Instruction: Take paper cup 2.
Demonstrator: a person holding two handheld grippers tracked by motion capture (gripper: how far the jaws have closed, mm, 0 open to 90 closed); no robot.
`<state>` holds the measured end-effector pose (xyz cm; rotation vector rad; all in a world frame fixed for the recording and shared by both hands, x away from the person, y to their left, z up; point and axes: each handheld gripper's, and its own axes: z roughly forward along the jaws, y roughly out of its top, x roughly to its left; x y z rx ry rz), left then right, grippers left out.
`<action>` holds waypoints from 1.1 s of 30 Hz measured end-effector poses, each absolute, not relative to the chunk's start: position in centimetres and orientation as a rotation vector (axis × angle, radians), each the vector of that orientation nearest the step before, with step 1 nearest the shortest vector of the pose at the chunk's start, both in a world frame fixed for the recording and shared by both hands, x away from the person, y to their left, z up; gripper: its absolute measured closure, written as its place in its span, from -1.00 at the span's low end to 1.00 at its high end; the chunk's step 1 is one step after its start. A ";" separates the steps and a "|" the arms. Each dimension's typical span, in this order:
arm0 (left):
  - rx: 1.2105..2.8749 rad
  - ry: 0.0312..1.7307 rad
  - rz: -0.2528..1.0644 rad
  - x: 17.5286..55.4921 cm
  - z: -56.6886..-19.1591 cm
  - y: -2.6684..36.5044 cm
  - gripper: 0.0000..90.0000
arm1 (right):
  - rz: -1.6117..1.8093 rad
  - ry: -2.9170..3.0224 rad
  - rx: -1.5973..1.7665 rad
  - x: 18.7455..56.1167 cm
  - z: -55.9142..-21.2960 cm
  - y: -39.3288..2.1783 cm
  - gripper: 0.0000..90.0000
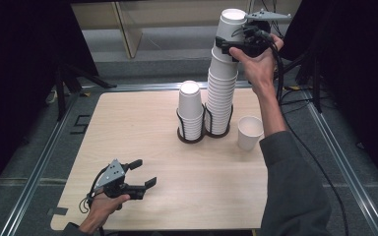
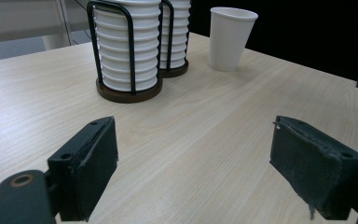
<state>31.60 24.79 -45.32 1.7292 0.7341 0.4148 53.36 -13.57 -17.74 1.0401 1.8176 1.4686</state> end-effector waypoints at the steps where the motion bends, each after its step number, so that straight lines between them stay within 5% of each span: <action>1: 1.721 0.728 0.412 31.7 -45.4 24.7 -0.68 | 1.457 1.807 1.027 53.3 -17.5 -13.6 -0.58; 19: 1.716 0.723 0.412 31.6 -45.3 24.8 -0.68 | 1.620 1.654 0.972 50.1 -11.7 -16.9 -0.57; 33: 1.713 0.734 0.409 31.7 -45.5 24.8 -0.68 | 1.525 1.739 0.939 46.6 -15.7 -20.0 -0.57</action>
